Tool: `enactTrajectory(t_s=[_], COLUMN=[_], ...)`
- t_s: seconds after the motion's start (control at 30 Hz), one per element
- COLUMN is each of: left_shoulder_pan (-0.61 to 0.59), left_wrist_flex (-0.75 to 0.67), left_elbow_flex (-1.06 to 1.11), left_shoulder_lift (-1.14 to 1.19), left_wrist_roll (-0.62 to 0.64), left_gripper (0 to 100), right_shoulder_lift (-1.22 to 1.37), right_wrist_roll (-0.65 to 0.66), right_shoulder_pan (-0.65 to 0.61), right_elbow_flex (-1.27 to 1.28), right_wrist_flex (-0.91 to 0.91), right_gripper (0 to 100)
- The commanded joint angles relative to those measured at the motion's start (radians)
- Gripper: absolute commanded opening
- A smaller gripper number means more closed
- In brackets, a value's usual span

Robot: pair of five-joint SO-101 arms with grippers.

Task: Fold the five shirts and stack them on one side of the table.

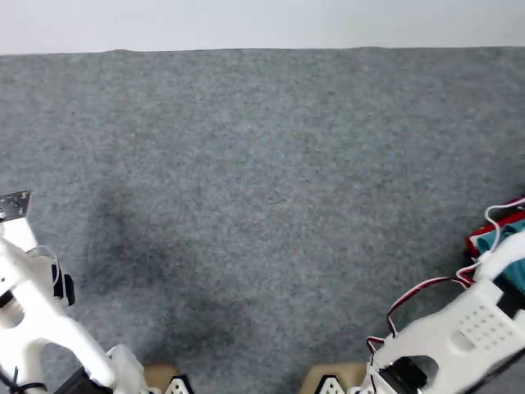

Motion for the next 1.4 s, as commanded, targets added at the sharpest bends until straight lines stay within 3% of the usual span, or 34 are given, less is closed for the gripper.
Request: enactTrajectory(t_s=[0.0, 0.4, 0.67, 1.0, 1.37], left_shoulder_pan=[0.008, 0.008, 0.008, 0.008, 0.189], left_wrist_flex=[0.008, 0.009, 0.009, 0.011, 0.258], left_elbow_flex=[-0.007, -0.007, -0.007, -0.010, -0.213], left_shoulder_lift=[-0.028, -0.028, -0.028, -0.029, -0.060], left_wrist_roll=[-0.003, -0.003, -0.003, -0.003, 0.028], left_gripper=[10, 10, 10, 10, 0], right_shoulder_lift=[-0.079, -0.090, -0.191, -0.516, -0.740], right_wrist_roll=[0.000, -0.002, 0.009, 0.063, 0.167], right_shoulder_pan=[-0.001, -0.088, -0.059, -0.067, -0.127], right_elbow_flex=[0.095, 0.388, 0.368, 0.373, 0.580], right_wrist_flex=[-0.065, -0.243, -0.242, -0.163, -0.079], right_gripper=[0.8, 0.8, 0.8, 0.8, 0.8])
